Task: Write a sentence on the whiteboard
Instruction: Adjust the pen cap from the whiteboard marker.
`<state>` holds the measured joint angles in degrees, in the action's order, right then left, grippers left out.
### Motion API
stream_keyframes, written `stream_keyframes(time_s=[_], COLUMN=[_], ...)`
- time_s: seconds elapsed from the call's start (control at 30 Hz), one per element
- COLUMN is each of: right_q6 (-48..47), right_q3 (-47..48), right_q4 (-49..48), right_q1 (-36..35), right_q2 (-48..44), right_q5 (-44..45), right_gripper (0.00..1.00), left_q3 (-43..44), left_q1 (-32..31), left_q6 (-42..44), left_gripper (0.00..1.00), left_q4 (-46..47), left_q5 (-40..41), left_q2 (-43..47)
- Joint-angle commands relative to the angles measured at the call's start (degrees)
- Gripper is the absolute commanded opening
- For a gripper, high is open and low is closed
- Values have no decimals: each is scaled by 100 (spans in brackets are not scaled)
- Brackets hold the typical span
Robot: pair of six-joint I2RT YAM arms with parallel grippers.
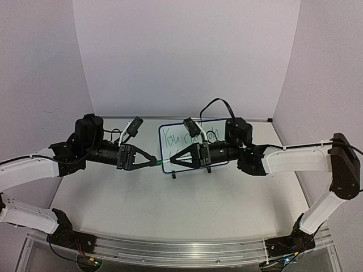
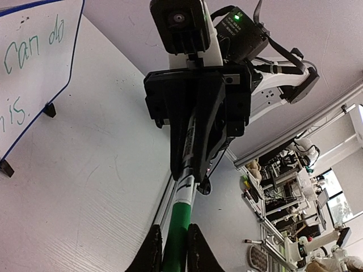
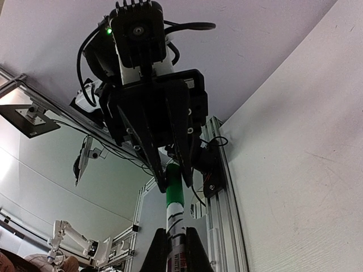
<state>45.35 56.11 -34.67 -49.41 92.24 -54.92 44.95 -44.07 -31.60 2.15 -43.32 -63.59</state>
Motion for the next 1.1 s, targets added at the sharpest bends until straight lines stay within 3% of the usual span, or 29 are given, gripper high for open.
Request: stream_keyframes(time_s=[0.0, 0.33, 0.6, 0.73, 0.87, 1.07], right_q6=[68, 79, 71, 79, 93, 177], right_q3=[264, 304, 285, 284, 287, 341], right_q4=[-216, -213, -209, -216, -216, -274], right_q1=[20, 24, 49, 51, 52, 52], right_q2=[82, 139, 102, 142, 167, 192], right_q5=[-63, -61, 24, 1, -50, -170], right_gripper=[0, 0, 0, 0, 0, 0], left_q3=[104, 75, 26, -20, -43, -85], left_q1=[-14, -13, -13, -15, -16, -22], left_q6=[-17, -57, -95, -107, -133, -151], left_gripper=[12, 23, 24, 16, 1, 0], left_q4=[312, 334, 327, 412, 494, 681], left_q5=[-177, -259, -334, -284, -288, -446], left_q2=[-27, -113, -189, -158, -140, -184])
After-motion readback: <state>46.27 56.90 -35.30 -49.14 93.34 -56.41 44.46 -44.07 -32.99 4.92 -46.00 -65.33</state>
